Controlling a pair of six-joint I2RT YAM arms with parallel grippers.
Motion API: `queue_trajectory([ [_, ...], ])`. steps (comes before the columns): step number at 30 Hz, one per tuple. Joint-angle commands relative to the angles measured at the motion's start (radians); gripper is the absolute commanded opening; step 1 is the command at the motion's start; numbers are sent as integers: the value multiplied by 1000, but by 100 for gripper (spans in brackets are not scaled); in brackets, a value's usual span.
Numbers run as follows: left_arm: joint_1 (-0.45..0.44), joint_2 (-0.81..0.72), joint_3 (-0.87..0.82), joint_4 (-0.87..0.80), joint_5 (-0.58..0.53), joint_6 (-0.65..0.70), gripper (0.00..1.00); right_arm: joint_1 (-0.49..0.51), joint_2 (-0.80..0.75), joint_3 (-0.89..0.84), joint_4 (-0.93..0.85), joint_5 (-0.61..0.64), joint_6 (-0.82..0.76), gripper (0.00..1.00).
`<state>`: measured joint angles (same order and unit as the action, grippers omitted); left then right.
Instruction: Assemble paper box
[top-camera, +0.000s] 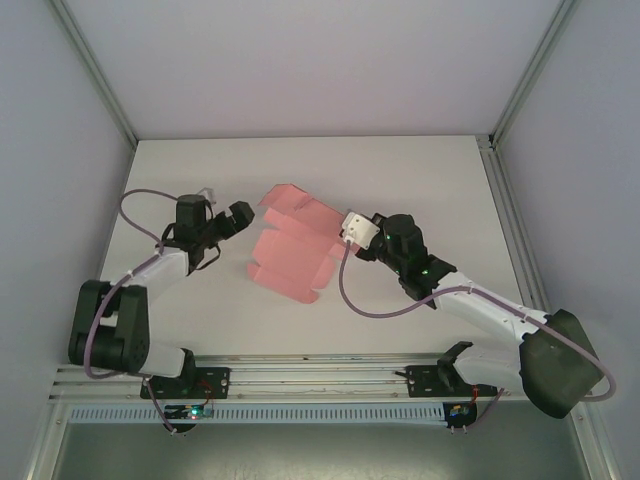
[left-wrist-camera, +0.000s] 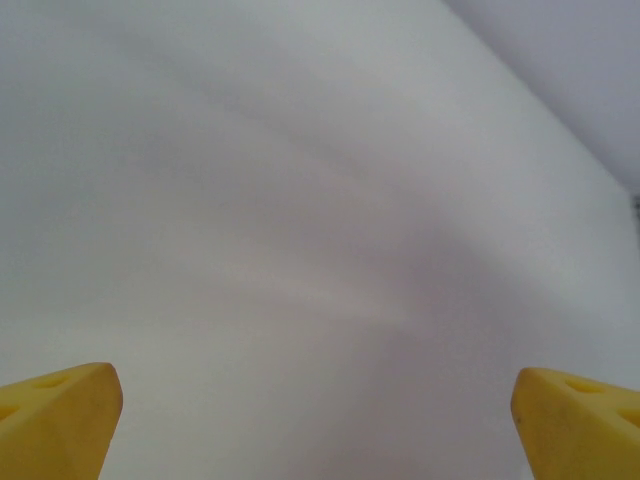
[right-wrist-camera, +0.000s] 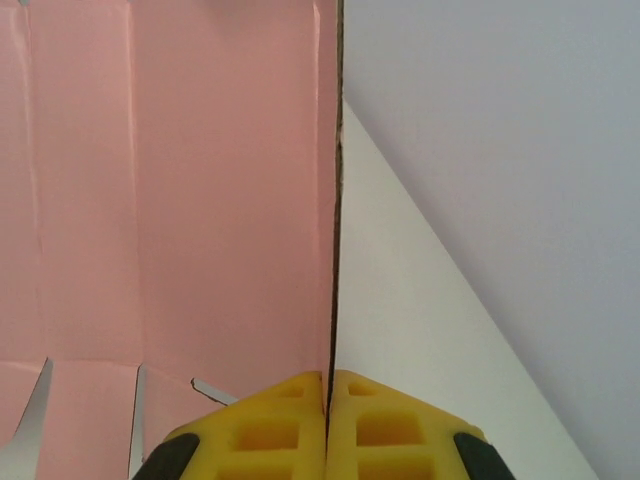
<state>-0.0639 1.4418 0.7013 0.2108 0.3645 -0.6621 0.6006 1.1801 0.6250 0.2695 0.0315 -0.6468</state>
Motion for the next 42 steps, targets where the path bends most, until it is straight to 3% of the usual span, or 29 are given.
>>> queue_trajectory([
  [1, 6, 81, 28, 244, 217, -1, 100, -13, -23, -8, 11, -56, 48, 0],
  [3, 1, 131, 31, 344, 369, 3, 100, -18, -20, -3, 11, -40, 56, 0],
  [6, -15, 179, 40, 383, 479, 9, 100, -28, -20, 2, 12, -33, 70, 0],
  [11, -33, 172, 6, 413, 488, 25, 100, -43, -17, 14, 11, -7, 88, 0],
  [22, -133, 137, 65, 221, 447, 179, 100, -49, 10, 23, 4, -48, 121, 0],
  [28, -206, 151, 98, 135, 242, 219, 100, -31, -5, 6, 7, -76, 114, 0],
  [34, -304, 127, 153, -88, -199, 262, 100, -4, 0, -7, 18, -20, 66, 0],
  [37, -287, 91, 96, -79, -272, 219, 100, 23, 40, 17, 13, 115, -28, 0],
  [42, -244, -8, 4, -146, -284, 189, 100, 59, 147, 58, 11, 264, -195, 0],
])
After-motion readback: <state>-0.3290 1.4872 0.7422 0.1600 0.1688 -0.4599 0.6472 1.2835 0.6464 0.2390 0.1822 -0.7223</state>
